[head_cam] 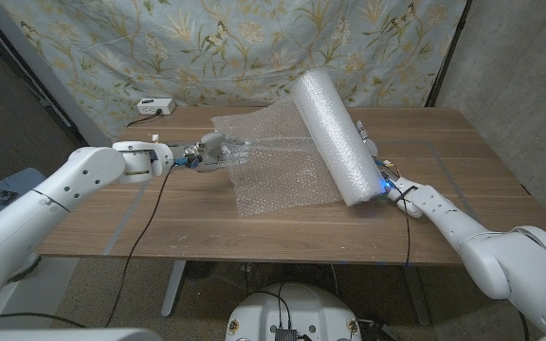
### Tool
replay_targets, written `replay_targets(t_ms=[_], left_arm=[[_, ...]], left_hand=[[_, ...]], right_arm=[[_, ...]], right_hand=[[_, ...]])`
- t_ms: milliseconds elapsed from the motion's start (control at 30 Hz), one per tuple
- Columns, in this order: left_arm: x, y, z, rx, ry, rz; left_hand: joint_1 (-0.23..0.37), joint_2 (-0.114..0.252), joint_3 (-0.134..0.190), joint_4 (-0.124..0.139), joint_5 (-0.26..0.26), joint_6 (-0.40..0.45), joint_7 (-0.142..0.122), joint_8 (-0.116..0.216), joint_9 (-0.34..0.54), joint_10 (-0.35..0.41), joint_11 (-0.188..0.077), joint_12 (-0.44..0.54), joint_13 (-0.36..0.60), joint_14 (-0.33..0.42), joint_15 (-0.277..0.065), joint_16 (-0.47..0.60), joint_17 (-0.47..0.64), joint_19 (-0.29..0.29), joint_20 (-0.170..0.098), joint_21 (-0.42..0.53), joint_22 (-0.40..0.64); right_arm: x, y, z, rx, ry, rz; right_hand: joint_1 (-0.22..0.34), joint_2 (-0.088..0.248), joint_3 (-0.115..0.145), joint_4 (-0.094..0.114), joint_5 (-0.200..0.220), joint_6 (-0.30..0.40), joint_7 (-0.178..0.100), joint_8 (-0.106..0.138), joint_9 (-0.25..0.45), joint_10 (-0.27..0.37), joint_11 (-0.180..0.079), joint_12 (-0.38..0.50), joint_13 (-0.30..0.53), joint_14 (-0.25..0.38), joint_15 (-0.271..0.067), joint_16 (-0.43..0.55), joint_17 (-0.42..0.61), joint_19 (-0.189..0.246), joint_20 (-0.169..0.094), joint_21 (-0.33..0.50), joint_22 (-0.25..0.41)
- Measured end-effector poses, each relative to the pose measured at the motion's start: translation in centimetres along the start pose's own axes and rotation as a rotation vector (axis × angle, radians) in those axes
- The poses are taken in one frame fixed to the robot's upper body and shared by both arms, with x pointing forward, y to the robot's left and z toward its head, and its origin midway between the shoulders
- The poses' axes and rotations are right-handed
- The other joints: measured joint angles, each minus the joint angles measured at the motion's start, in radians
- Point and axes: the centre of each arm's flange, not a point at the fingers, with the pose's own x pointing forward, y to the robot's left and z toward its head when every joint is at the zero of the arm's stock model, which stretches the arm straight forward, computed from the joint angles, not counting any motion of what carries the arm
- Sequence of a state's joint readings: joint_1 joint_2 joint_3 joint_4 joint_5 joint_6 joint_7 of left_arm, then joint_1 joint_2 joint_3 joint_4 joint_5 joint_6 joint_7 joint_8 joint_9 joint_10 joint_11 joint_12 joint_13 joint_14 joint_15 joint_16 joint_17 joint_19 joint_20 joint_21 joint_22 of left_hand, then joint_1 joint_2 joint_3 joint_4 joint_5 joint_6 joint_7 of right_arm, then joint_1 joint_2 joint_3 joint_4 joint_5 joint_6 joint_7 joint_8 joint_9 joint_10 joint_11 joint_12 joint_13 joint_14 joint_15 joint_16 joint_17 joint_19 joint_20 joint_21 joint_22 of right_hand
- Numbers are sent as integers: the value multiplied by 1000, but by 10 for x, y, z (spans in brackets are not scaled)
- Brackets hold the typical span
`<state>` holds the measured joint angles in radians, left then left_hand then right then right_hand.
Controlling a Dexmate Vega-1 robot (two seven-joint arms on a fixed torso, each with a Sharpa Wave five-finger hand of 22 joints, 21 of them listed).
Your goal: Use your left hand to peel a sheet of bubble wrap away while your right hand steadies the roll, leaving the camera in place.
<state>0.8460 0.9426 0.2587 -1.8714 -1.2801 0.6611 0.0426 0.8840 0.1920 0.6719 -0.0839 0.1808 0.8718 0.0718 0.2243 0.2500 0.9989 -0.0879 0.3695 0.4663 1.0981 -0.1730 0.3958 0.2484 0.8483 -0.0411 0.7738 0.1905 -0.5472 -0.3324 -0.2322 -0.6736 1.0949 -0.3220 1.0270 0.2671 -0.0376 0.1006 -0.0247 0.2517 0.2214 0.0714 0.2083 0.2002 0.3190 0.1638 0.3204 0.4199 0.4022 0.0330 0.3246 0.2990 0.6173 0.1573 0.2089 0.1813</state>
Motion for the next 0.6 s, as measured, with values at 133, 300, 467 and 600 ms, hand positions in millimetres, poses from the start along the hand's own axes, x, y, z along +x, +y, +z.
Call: replay_targets(t_ms=[133, 300, 467, 600], left_arm=[[-1, 0, 0, 3, 6, -3], [-2, -1, 2, 9, 10, -6], [-3, -2, 2, 9, 17, -10], [-4, -2, 2, 7, 18, -11]], left_hand=[[0, 0, 0, 0, 0, 0, 0, 0, 0, 0, 0, 0, 0, 0, 0, 0, 0, 0, 0, 0, 0], [0, 0, 0, 0, 0, 0, 0, -2, -1, 0, 0, 0, 0, 0, 0, 0, 0, 0, 0, 0, 0], [0, 0, 0, 0, 0, 0, 0, -2, -1, 0, 0, 0, 0, 0, 0, 0, 0, -3, -3, 0, 0], [0, 0, 0, 0, 0, 0, 0, -4, -1, 0, 0, -4, 0, 0, 0, 0, 0, -5, -5, 8, 0]], right_arm=[[-1, -1, 2, -3, -6, -3], [-4, -2, 3, -4, -18, -6], [-6, -3, 4, -4, -27, -13], [-8, -3, 5, -4, -31, -19]], right_hand=[[0, 0, 0, 0, 4, 0, 0, 0, 0, 0, 0, 0, 0, 0, 0, 0, 0, 0, 0, 0, 0], [-4, 4, -4, 4, 4, 0, 0, 0, 0, 0, 0, 0, 0, 0, 0, 0, 1, 0, 0, 0, 0], [-8, 0, -7, 1, 7, 0, 0, 0, 0, 0, 0, 0, 0, 0, 0, 0, 1, 0, 0, 0, 0], [-8, 0, -7, 1, 7, 0, 0, 0, 0, 2, -2, 0, 0, 0, 0, 0, 1, 0, 0, 0, 0]])
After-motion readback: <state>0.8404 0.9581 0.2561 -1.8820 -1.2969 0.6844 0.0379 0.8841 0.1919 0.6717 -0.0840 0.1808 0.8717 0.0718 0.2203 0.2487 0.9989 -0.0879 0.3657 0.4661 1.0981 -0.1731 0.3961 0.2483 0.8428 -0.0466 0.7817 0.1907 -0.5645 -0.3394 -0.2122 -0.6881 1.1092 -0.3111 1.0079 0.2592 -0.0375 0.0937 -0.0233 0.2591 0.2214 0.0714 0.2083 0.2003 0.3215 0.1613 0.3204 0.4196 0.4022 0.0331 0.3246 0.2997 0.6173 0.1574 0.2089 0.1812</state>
